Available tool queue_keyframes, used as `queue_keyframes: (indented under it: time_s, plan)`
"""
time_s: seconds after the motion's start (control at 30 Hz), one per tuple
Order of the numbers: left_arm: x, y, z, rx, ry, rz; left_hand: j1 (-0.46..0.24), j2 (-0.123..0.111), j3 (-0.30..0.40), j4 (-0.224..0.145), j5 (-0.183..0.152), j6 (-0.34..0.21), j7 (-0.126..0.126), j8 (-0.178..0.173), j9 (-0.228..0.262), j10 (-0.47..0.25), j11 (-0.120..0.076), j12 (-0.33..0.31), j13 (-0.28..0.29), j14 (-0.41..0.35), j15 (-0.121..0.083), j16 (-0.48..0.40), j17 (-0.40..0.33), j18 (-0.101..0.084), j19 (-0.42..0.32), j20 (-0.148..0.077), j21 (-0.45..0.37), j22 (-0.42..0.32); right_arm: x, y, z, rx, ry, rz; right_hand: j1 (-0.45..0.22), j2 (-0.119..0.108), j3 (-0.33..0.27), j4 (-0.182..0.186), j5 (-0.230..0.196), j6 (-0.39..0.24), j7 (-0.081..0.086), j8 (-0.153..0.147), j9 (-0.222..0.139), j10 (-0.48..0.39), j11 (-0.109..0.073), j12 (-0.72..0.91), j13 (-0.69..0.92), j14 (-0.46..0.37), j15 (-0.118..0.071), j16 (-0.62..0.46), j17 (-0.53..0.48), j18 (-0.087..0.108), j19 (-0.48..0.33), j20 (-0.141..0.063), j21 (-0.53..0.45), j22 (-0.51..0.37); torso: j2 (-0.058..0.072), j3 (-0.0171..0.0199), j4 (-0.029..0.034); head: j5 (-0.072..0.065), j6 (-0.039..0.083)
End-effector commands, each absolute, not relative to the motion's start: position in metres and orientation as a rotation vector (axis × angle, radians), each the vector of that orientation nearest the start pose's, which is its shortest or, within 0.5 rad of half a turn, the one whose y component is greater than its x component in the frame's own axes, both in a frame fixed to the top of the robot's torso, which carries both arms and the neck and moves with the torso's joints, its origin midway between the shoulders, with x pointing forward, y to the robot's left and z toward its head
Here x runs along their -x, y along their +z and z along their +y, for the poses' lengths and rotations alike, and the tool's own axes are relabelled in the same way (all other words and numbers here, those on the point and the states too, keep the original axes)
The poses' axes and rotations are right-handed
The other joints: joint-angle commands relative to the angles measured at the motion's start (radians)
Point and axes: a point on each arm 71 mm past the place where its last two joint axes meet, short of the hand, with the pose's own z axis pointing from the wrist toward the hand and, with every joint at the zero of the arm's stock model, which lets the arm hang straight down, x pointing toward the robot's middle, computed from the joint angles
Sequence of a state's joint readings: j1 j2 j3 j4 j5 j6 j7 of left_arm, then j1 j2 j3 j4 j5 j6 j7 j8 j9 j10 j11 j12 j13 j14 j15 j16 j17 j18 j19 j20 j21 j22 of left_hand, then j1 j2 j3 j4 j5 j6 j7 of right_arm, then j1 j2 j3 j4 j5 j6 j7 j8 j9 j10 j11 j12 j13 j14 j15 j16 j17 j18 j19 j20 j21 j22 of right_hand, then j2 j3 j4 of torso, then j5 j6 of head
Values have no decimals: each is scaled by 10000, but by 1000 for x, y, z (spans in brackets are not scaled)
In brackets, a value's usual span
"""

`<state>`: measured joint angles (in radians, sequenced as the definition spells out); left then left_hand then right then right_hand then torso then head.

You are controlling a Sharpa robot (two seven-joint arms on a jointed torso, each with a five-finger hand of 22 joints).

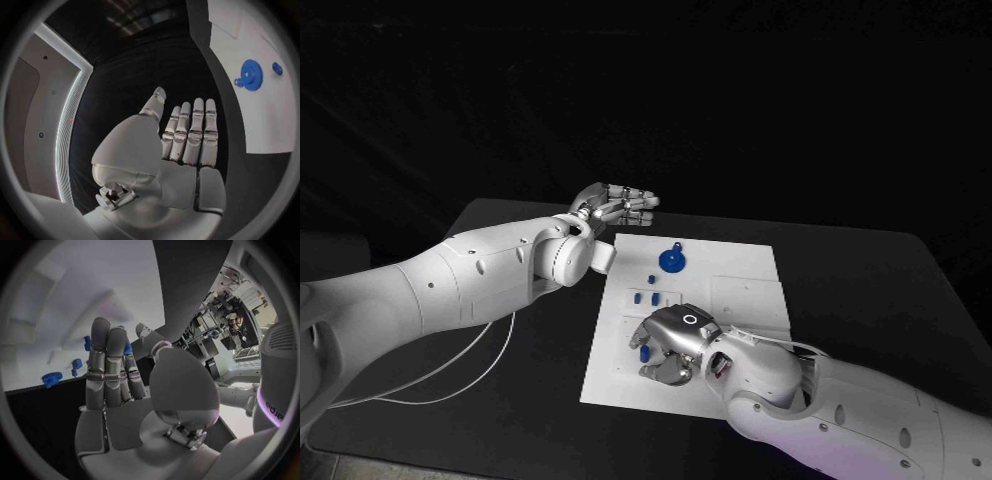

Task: Assemble the parts on the task board

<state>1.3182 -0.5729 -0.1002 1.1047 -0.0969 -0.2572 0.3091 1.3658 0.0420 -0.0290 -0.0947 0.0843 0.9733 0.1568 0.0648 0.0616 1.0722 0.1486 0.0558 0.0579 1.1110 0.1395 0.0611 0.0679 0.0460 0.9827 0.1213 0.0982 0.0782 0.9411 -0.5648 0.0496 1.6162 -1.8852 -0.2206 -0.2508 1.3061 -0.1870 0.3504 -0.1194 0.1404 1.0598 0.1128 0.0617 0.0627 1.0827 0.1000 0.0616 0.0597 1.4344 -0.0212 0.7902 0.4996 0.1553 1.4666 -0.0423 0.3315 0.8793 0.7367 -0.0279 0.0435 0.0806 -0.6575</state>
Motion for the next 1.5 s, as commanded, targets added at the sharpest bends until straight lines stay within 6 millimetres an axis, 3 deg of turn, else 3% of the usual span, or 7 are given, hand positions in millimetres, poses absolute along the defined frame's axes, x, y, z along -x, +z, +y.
queue_keyframes:
  time_s: [0.03, 0.33, 0.7, 0.77, 0.83, 1.03, 1.5]
  plan:
    - [-573, -159, 190, 9612, -14034, 14572, -82, -16, -27, 20, -64, -83, 13, -19, -4, -72, 12, 42, 14, -44, 10, 8, 10, 84, 10, 69, 2, -12, -399, -235, -41, 4512, 8243, 16043, 44, -36, -6, 91, 70, -34, -6, 2, -7, -29, -23, -8, -11, 49, 35, 55, -10, 181, 394, 56, 62, -42, -7, -4, -4, -54, 29]
    - [-573, -159, 191, 9621, -14019, 14572, -82, -16, -27, 20, -64, -83, 13, -19, -4, -72, 12, 42, 14, -44, 10, 8, 10, 84, 10, 69, 2, -12, -407, -205, -60, 3225, 8790, 15558, -108, 4, 27, 295, 142, 37, 8, 2, -7, 447, -151, -16, -14, 138, -59, 151, 43, 67, 391, -32, 379, -175, -12, 2, -14, -238, 124]
    - [-572, -158, 201, 9653, -13861, 14455, -70, -18, -33, 18, -65, 19, 1, -7, 3, -50, 3, 46, 15, -19, 3, 13, 14, 89, 12, 68, 6, -11, -440, -182, -138, 253, 8429, 16791, -865, 424, 193, 925, 477, 1151, -400, 25, 69, 3791, -1104, 384, 445, 155, -604, 438, 336, -463, 355, -543, 829, 129, -29, 16, -67, -550, 248]
    - [-572, -158, 204, 9671, -13820, 14427, -66, -15, -32, 17, -63, 93, -7, -6, 5, -24, -6, 44, 14, 3, -7, 10, 13, 84, 19, 61, 11, -10, -443, -183, -156, -422, 8145, 17635, -667, 668, -201, 916, 498, 1261, -517, 21, 66, 3487, -1385, 3007, 2969, 193, -817, 746, 681, -749, 381, -818, 1035, 290, -28, 42, -83, -657, 240]
    - [-570, -158, 205, 9679, -13811, 14420, -66, -15, -32, 17, -63, 93, -7, -6, 5, -24, -6, 44, 14, 3, -7, 10, 13, 84, 19, 61, 11, -10, -444, -184, -170, -929, 7895, 18288, -643, 730, -288, 978, 537, 1294, -576, 0, 135, 2285, -1421, 5265, 6334, -42, -833, 1252, 1464, -822, 327, -857, 1763, 882, -34, 42, -54, -734, 259]
    - [-564, -157, 208, 9681, -13871, 14422, -70, -59, -49, 19, -73, -230, 3, -34, -14, -38, 4, 41, 13, -14, 1, 7, 8, 75, 13, 60, 8, -12, -444, -191, -209, -3348, 7110, 20630, -958, 757, 297, 1214, 578, 1200, -579, 19, 478, 2508, -1446, 7423, 9821, -162, -834, 1930, 3045, -792, 319, -858, 2390, 1570, -53, 49, -78, -787, 242]
    - [-550, -158, 210, 9318, -14629, 14510, -82, -81, -28, -19, 59, -430, -52, -34, -22, -178, -46, 33, 12, -147, 35, 0, 6, 37, -148, 108, -89, -36, -435, -207, -252, -3973, 3843, 23523, -1994, 793, -33, 1549, -421, 1029, -560, 15, 613, 2916, -1401, 7582, 10921, 48, -769, 2439, 4716, -739, 333, -779, 2669, 2119, -185, 63, -128, -961, -20]
